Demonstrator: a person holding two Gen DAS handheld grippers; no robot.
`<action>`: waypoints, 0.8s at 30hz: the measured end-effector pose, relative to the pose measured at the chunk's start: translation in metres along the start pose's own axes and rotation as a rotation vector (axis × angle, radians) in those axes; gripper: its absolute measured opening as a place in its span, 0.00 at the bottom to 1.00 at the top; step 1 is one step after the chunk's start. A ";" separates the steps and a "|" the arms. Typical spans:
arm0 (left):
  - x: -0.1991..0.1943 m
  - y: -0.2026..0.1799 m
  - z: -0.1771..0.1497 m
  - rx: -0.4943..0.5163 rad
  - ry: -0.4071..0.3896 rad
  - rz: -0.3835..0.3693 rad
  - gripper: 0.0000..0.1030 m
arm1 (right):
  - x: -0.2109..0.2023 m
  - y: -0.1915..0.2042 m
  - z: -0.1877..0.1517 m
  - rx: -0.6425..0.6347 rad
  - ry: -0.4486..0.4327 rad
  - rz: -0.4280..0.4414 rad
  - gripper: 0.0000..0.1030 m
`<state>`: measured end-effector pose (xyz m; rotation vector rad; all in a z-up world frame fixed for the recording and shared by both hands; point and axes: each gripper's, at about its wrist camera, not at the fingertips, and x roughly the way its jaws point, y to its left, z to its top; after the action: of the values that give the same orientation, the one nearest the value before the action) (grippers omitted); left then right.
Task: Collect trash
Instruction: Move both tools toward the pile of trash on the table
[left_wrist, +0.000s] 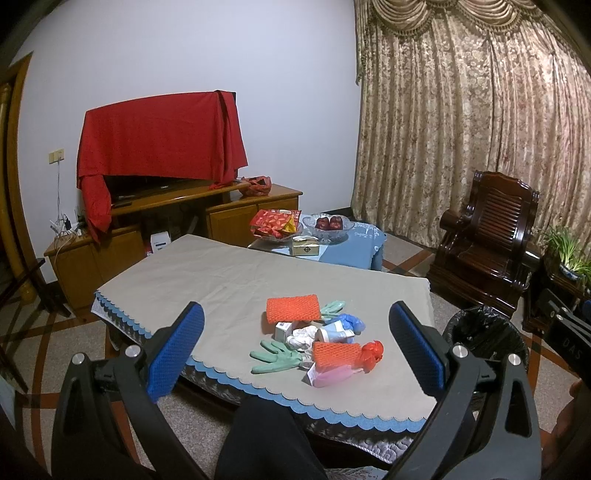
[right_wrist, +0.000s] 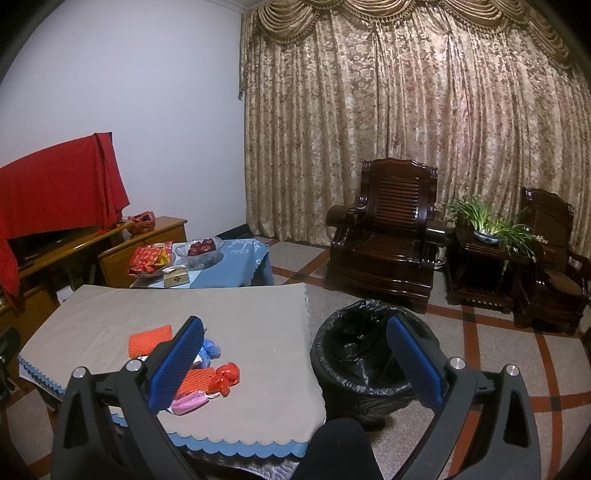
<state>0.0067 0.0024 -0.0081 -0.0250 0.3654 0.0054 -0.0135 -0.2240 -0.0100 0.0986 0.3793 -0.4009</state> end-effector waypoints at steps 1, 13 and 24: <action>0.001 0.000 -0.001 0.001 0.001 0.001 0.95 | 0.000 0.000 0.000 0.000 0.000 0.000 0.94; 0.033 0.010 -0.007 -0.020 0.086 -0.013 0.95 | 0.016 0.001 -0.004 -0.023 0.045 0.008 0.94; 0.109 0.020 -0.045 -0.056 0.329 -0.012 0.95 | 0.084 0.020 -0.035 -0.058 0.201 0.059 0.94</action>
<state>0.0921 0.0216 -0.0890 -0.0837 0.6937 -0.0008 0.0535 -0.2300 -0.0740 0.0934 0.5845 -0.3218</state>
